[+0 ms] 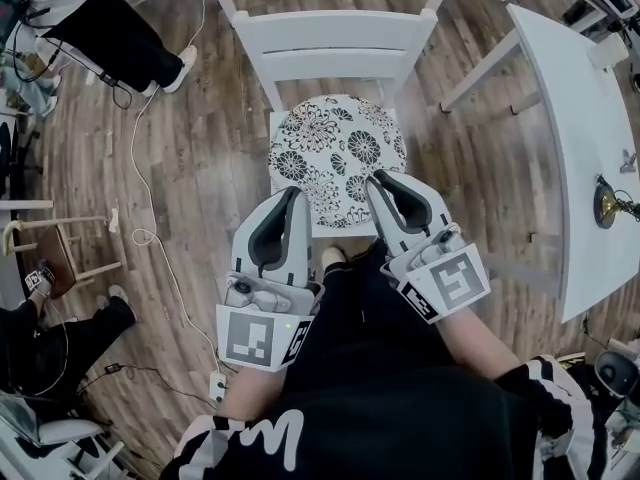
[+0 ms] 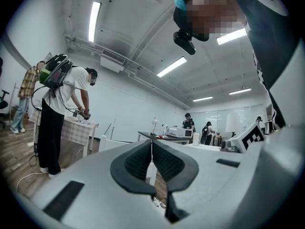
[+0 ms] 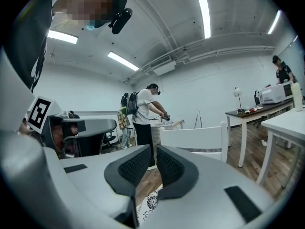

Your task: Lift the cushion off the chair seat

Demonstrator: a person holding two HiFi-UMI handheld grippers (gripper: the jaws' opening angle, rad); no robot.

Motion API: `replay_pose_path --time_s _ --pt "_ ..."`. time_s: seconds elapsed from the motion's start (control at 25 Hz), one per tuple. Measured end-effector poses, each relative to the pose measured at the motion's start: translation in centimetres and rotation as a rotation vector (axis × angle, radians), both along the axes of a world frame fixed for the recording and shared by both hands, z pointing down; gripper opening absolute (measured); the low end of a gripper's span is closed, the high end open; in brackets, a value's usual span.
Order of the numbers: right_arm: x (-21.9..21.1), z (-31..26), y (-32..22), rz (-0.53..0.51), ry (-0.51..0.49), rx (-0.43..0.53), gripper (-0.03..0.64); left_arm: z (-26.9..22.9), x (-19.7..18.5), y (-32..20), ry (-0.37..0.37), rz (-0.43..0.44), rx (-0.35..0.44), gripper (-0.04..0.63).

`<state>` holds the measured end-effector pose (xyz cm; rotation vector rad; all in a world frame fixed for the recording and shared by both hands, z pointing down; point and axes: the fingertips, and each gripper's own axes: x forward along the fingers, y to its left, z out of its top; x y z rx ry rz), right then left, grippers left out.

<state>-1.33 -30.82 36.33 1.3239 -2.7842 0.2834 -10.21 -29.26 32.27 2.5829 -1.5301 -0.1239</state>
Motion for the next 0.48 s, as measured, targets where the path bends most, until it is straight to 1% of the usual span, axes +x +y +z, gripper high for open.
replay_pose_path --time_s 0.04,0.12,0.16,0.32,0.48 --pt "-0.2 0.7 -0.1 -0.004 0.005 -0.009 0.037 0.4 -0.1 0.0 -0.007 -0.003 -0.008 0.008" --pt "-0.3 2.2 -0.5 0.001 0.016 -0.031 0.118 1.1 -0.4 -0.1 -0.021 -0.01 -0.024 0.008" --pt "-0.3 3.0 -0.8 0.006 0.021 -0.043 0.13 1.5 -0.6 -0.1 -0.026 -0.016 -0.031 0.008" --pt "-0.4 5.7 -1.9 0.01 0.046 -0.076 0.15 2.6 -1.3 -0.4 -0.029 -0.04 -0.05 0.007" --pt "-1.0 8.0 -2.6 -0.004 0.073 -0.109 0.156 3.1 -1.5 -0.6 -0.03 -0.049 -0.056 0.008"
